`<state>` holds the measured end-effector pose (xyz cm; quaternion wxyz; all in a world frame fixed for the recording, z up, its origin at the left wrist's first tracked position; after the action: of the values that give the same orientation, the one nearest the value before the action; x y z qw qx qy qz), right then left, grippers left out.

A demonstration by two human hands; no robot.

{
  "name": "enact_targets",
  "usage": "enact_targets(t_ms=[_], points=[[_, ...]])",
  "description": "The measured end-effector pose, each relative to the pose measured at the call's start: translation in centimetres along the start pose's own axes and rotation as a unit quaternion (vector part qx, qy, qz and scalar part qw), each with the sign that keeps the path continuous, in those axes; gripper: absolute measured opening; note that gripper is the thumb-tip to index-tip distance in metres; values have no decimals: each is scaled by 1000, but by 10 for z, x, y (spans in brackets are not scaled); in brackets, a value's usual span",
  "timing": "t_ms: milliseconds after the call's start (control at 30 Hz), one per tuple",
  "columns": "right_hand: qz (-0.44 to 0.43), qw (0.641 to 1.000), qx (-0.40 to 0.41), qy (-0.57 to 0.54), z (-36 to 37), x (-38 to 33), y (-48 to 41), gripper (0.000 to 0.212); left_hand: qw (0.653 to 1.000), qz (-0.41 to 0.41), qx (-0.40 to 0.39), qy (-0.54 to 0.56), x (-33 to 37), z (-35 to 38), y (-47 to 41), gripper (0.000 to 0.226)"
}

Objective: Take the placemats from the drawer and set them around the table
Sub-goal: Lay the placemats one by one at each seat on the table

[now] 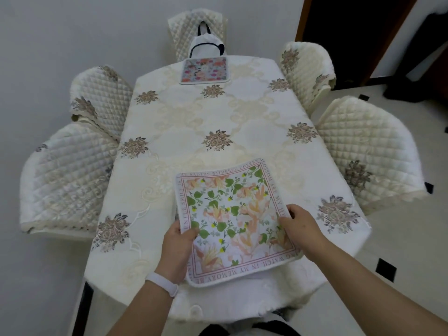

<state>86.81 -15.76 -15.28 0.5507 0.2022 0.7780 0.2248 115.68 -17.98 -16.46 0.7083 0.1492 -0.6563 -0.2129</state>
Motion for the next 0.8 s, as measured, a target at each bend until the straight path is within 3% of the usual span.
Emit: enact_targets(t_ms=[300,600,800], points=[[38,986,141,-82,-19,49,89,17,985,-17,-166,-42,-13,48,-5,25],[72,946,272,-161,-59,123,179,18,942,-56,-319,-85,-28,151,19,23],[49,932,295,-204,-100,156,201,20,935,-30,-334,-117,-26,219,32,22]])
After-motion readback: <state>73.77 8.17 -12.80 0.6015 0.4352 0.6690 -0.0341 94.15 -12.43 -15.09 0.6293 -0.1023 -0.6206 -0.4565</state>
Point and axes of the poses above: each hand's wrist, its own y-axis away from the middle knuckle, its own z-axis out of the palm, x = y × z, the point moved 1 cm from there along -y, towards the middle knuckle, and after that the axes turned 15 degrees about -x, right-handed, at the moved point
